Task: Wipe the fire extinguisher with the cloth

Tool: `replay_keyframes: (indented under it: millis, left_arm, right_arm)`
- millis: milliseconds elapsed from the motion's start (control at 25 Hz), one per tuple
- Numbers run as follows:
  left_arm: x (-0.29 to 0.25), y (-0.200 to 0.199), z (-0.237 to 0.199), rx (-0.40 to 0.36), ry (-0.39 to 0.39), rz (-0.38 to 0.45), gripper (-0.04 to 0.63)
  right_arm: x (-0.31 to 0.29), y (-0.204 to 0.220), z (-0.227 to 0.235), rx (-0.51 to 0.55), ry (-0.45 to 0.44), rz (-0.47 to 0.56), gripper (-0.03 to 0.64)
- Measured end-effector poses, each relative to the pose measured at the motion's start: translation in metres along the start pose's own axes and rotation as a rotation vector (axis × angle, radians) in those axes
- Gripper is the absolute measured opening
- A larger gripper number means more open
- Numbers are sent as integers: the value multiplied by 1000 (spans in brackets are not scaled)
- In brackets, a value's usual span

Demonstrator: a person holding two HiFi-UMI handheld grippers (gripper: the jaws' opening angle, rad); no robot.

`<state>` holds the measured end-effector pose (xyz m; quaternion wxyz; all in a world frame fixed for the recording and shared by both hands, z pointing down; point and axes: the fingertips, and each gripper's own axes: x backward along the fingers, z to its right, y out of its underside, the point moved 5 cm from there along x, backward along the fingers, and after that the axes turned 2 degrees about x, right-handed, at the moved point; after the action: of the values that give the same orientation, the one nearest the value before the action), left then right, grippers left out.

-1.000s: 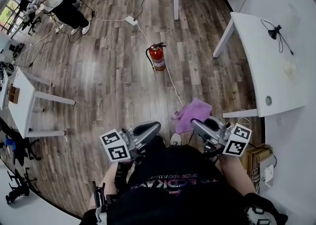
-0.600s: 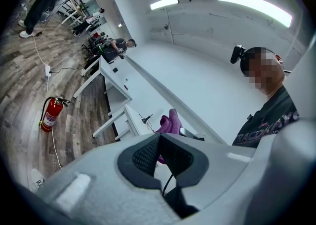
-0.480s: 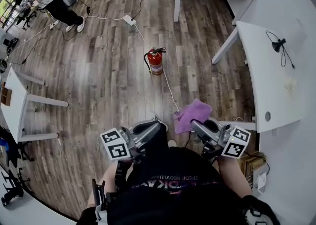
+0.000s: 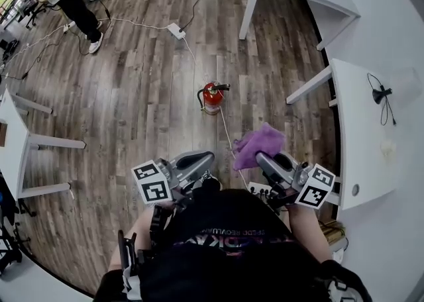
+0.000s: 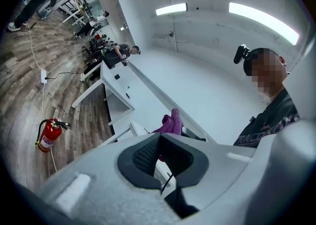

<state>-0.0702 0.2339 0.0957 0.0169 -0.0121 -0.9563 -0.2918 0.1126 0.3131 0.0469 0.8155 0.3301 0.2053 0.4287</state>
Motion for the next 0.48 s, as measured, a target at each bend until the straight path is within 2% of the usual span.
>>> replay_keyframes:
  millis: [280,480]
  left_arm:
    - [10,-31,-33,17,-49,43,-3]
    - [16,-41,-52,34,-110,116,-3]
  right_arm:
    - [-54,-22,39,-5,-10,-72,69]
    - [-86,-37,70,-3,-41,-151,67]
